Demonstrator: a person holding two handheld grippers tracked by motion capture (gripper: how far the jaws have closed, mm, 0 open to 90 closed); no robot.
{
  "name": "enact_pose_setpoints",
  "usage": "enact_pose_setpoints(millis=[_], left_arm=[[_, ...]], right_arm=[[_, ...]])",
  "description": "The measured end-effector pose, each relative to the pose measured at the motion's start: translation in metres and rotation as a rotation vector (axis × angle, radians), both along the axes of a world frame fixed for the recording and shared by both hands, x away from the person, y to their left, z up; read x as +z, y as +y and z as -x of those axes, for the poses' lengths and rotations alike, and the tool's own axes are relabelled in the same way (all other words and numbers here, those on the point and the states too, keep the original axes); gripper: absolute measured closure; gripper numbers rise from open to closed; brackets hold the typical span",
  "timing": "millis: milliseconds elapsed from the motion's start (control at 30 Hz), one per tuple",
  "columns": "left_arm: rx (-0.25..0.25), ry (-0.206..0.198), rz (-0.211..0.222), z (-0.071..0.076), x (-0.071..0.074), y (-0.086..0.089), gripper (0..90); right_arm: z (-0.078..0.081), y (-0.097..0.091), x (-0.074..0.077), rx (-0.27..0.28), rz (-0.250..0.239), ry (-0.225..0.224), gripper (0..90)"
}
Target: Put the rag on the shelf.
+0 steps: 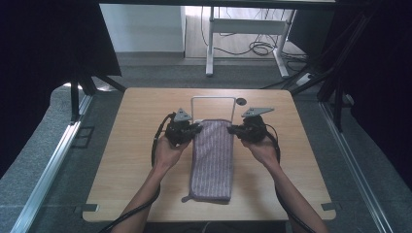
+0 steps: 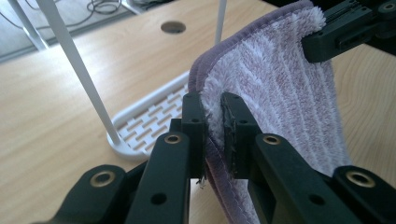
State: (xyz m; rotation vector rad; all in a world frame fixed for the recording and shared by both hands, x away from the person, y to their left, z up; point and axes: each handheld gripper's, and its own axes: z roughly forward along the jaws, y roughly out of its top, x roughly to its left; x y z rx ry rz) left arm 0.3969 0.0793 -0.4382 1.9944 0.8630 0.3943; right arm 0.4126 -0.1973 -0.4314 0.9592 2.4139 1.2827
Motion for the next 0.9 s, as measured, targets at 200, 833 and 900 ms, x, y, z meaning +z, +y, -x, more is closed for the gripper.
enact_pose_setpoints(millis=[200,833,900], left_arm=[[-0.004,-0.037,-0.004,-0.002,0.021,0.001,80.2],[0.04,-0.124,-0.02,-0.021,0.081,0.004,80.0],[0.041,-0.128,-0.019,-0.024,0.086,0.004,79.9]], right_arm=[[-0.001,-0.002,0.02,0.001,-0.021,-0.032,84.4],[-0.017,0.002,0.082,-0.001,-0.011,-0.133,84.4],[-0.019,0.002,0.087,-0.004,-0.008,-0.144,84.4]])
